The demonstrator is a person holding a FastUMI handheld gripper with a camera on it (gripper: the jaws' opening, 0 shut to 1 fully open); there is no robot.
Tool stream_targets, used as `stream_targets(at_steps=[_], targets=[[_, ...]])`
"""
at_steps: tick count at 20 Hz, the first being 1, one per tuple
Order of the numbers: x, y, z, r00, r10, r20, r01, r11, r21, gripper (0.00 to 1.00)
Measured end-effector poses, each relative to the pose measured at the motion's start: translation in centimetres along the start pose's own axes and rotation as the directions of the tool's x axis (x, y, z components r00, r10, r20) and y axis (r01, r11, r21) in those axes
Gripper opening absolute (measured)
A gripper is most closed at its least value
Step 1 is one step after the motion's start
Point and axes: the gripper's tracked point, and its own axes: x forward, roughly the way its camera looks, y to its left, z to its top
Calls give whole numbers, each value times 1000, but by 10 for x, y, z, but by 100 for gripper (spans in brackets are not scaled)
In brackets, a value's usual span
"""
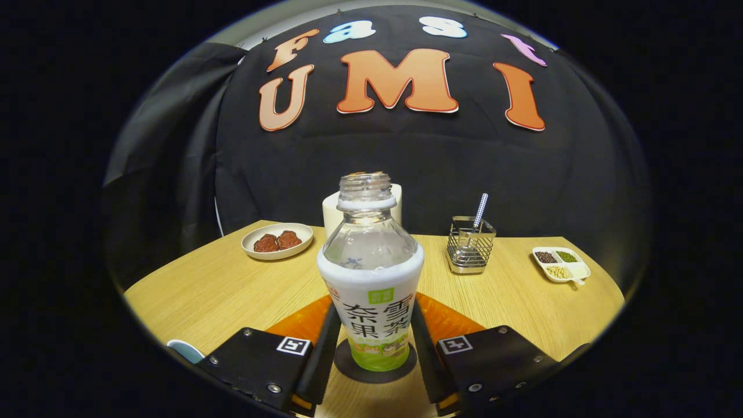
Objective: Take the bottle from table, then pour the juice into the cup, finally place the bottle on the coaster
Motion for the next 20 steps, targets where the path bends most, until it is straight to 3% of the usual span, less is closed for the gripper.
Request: stream_targets(at_steps=[2, 5, 9, 12, 17, 20], targets=[[-7, 0, 4, 1000, 10, -1, -10, 1000, 15, 68], [-24, -1, 26, 999, 14, 40, -15, 1000, 26, 84], [-57, -3, 67, 995, 24, 101, -28, 999, 37, 95], [-89, -5, 106, 983, 24, 180, -31, 999, 34, 95], [-145, -18, 163, 951, -41, 308, 48, 999, -14, 95], [-181, -24, 184, 933, -42, 357, 52, 998, -19, 95]])
